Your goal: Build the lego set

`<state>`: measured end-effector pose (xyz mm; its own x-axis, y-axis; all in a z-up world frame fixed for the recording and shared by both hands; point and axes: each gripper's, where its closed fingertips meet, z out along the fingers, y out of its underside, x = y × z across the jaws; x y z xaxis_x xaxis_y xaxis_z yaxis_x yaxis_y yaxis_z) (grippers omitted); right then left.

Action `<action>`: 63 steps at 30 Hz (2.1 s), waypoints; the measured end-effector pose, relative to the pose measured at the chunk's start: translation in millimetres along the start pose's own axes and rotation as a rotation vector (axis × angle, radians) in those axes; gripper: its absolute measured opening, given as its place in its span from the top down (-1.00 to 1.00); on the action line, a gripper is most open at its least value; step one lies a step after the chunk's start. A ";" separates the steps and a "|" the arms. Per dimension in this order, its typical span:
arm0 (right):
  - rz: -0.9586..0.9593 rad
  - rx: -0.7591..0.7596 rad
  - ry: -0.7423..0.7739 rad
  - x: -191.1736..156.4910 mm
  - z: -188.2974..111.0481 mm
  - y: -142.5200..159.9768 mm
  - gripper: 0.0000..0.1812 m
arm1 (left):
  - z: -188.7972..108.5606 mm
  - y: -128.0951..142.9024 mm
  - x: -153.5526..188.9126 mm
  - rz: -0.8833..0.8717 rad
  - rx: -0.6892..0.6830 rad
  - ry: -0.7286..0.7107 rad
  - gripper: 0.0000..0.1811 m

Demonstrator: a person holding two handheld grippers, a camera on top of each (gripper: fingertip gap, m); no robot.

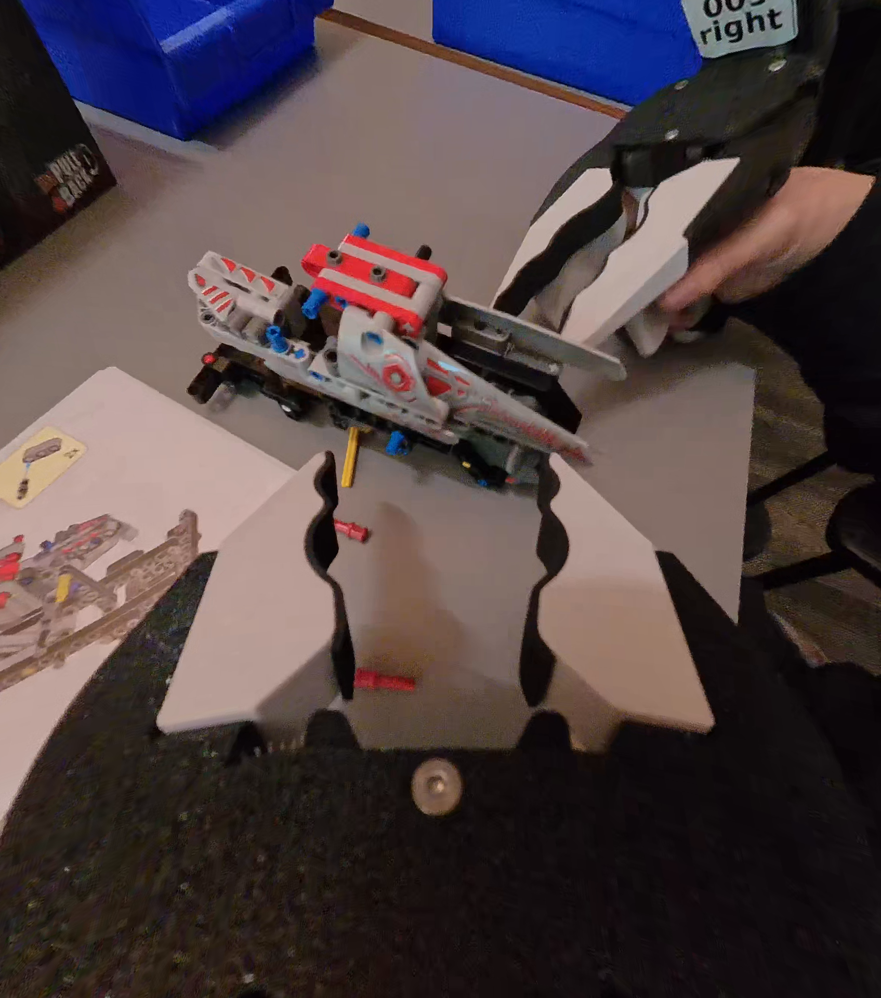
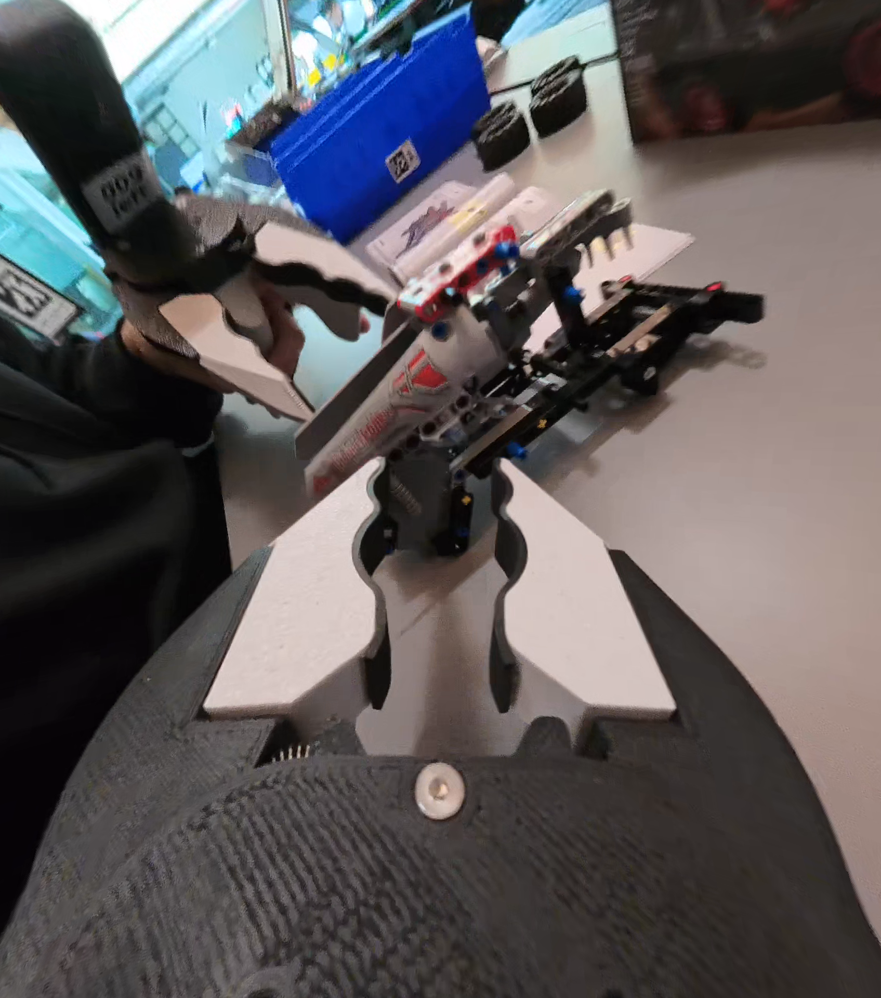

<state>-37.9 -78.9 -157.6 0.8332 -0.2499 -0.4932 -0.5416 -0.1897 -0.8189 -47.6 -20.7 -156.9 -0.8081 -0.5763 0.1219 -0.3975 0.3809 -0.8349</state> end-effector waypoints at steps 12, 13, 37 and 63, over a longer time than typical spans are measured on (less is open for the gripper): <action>-0.149 -0.039 0.098 -31.7 0.8 21.3 0.75 | 27.8 -14.4 25.7 0.330 0.078 0.281 0.59; -0.163 -0.045 0.123 -33.1 -1.6 23.0 0.74 | 29.8 -16.7 28.7 0.398 0.084 0.311 0.60; 0.076 0.220 0.303 8.3 70.8 -37.5 0.43 | 30.1 -40.7 -115.5 0.356 -0.004 0.081 0.57; -0.111 -0.054 0.624 21.4 -52.8 -8.4 0.53 | 29.4 43.1 -47.3 0.221 -0.331 -0.079 0.98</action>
<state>-21.3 -132.8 -145.8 0.6721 -0.7291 -0.1292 -0.4741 -0.2898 -0.8314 -13.7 1.8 -214.4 -0.8589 -0.5035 -0.0934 -0.3472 0.7067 -0.6165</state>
